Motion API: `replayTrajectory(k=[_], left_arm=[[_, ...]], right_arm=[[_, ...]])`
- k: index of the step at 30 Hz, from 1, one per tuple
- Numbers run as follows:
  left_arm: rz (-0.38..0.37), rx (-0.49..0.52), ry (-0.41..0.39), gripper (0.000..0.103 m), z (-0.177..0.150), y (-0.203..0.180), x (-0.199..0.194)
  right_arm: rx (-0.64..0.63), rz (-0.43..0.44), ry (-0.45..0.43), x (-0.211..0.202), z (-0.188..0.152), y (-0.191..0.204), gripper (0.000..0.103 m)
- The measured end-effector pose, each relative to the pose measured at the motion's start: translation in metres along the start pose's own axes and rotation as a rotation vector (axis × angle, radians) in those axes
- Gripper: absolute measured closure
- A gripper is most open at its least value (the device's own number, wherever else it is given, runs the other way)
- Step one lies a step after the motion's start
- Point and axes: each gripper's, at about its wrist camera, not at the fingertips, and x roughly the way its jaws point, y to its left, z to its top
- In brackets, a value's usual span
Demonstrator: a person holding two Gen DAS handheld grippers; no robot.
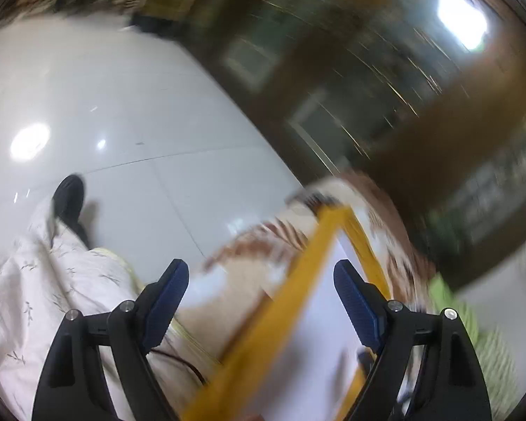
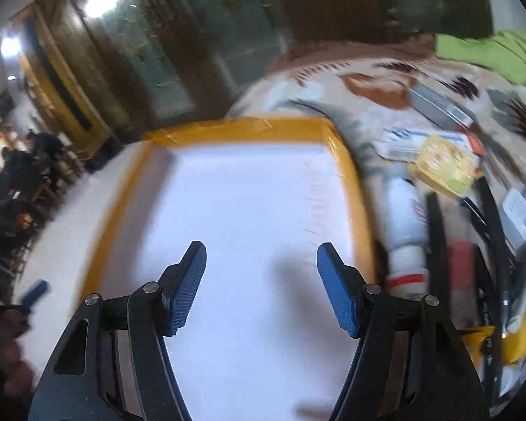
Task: Organize objects
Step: 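Move both tools over the pile of items beside the white tray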
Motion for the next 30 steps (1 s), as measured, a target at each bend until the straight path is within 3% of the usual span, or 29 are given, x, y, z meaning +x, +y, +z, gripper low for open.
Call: replayTrajectory(k=[3,6,8,13,18,20,22,25,26,27,30], left_arm=[[-0.024,0.181,0.126,0.018,-0.022,-0.030,0.005],[-0.050,0.294,0.192,0.018,-0.048,-0.056,0.005],[-0.109,0.313,0.249,0.018,-0.061,-0.059,-0.001],[-0.223,0.331,0.416,0.018,-0.111,-0.079,-0.003],[-0.264,0.414,0.532,0.018,-0.161,-0.122,-0.012],[-0.256,0.444,0.603,0.018,-0.178,-0.127,-0.010],[-0.211,0.468,0.605,0.018,-0.187,-0.127,-0.013],[-0.173,0.502,0.569,0.018,-0.186,-0.131,-0.023],[-0.161,0.504,0.564,0.018,-0.185,-0.131,-0.025],[-0.150,0.508,0.568,0.018,-0.185,-0.131,-0.025],[-0.170,0.530,0.674,0.019,-0.188,-0.133,-0.017]], right_arm=[[0.095,-0.055,-0.039,-0.007,-0.003,-0.029,0.036],[0.139,0.000,-0.024,-0.027,-0.008,-0.051,0.036],[0.154,0.052,-0.021,-0.050,-0.014,-0.051,0.036],[0.166,0.189,-0.021,-0.125,-0.033,-0.122,0.036],[0.060,0.117,-0.003,-0.181,-0.073,-0.136,0.036],[0.013,0.079,0.007,-0.196,-0.088,-0.149,0.036],[-0.017,0.055,0.035,-0.201,-0.078,-0.116,0.036],[-0.065,0.052,0.137,-0.198,-0.092,-0.129,0.036],[-0.051,0.040,0.156,-0.196,-0.090,-0.121,0.036],[-0.014,0.048,0.177,-0.201,-0.096,-0.138,0.036],[0.037,0.049,0.171,-0.207,-0.084,-0.146,0.036]])
